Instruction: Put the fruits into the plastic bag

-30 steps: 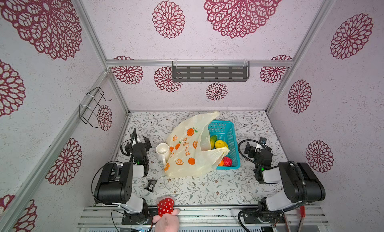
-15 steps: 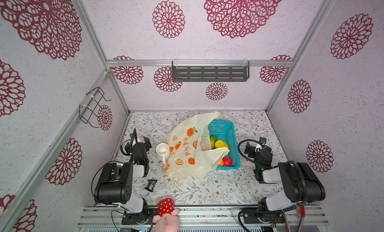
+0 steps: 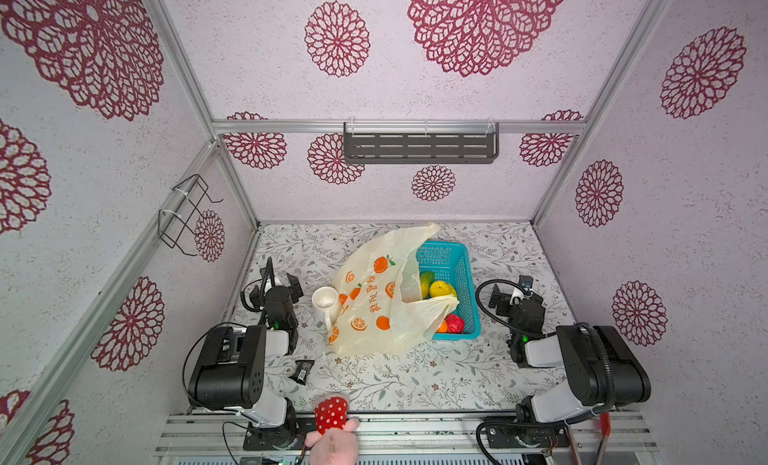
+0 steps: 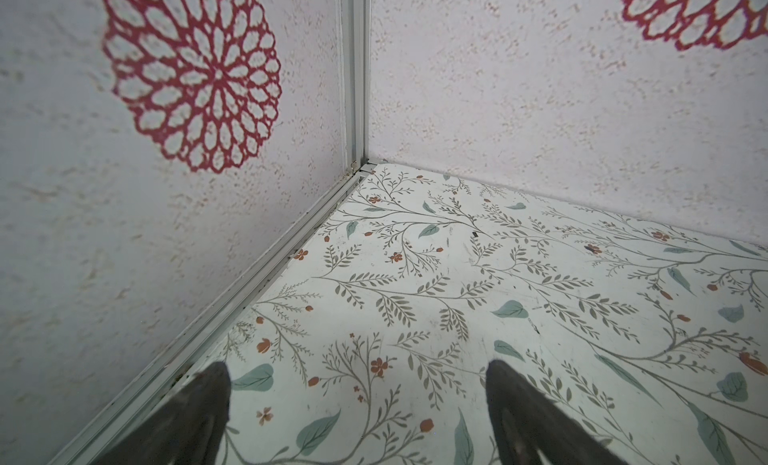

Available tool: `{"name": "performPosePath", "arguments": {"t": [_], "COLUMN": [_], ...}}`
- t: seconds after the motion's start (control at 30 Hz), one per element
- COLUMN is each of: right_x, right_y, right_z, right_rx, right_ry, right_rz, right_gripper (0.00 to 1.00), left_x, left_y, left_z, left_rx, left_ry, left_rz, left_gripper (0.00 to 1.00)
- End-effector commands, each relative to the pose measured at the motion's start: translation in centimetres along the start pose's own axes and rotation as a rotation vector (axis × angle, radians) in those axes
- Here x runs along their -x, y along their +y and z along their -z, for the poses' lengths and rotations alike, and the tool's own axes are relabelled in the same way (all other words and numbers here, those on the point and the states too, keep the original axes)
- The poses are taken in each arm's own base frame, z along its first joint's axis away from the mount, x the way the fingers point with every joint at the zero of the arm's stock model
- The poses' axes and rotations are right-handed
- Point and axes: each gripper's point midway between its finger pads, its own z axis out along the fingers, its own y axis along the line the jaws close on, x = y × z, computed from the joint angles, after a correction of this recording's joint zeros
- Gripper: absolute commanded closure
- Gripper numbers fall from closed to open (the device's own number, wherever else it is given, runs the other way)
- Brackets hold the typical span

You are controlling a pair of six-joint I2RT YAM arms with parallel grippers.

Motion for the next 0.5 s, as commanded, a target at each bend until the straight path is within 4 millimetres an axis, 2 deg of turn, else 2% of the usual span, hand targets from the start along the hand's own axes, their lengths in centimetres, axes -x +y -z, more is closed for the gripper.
{"name": "performPosePath", "arguments": {"t": [0.0, 0.17, 0.23, 0.27, 0.3, 0.33, 0.37, 0.47], "right_x": [1.0, 1.1, 1.8, 2.6, 3.3, 4.3, 6.0, 9.3], "right_y": [0.0, -0.1, -0.8, -1.5, -2.2, -3.1, -3.8, -4.8], "right_z": [-0.1, 0.0, 0.1, 0.3, 0.7, 1.1, 1.7, 3.1], "right_rx": [0.013, 0.035, -0.003, -0.043, -0.081, -0.129, -0.169, -0.223], "right_ry": [-0.035, -0.044, -0.051, -0.04, -0.037, -0.037, -0.048, -0.009], "right_rz": [-0.013, -0.032, -0.053, -0.064, -0.079, -0.097, -0.115, -0.15], "right_gripper": [0.01, 0.01, 0.01, 0.01, 0.01, 0.01, 0.01, 0.06], "left_x": [0.5, 0.3, 0.9, 1.2, 1.9, 3.4, 4.8, 7.4], "left_y": [0.2, 0.3, 0.8, 1.0, 1.4, 1.6, 1.9, 1.3], "left_z": [0.0, -0.7, -0.7, -0.9, -0.9, -1.0, -1.0, 0.1], "left_rx": [0.004, -0.038, -0.012, 0.012, 0.051, 0.079, 0.11, 0.123], "left_ry": [-0.022, 0.015, 0.015, 0.086, 0.183, 0.223, 0.249, 0.245], "left_rz": [-0.007, 0.019, 0.019, 0.007, 0.005, 0.011, 0.007, 0.072], "left_gripper": [0.03, 0.03, 0.03, 0.03, 0.03, 0.03, 0.02, 0.02]}}
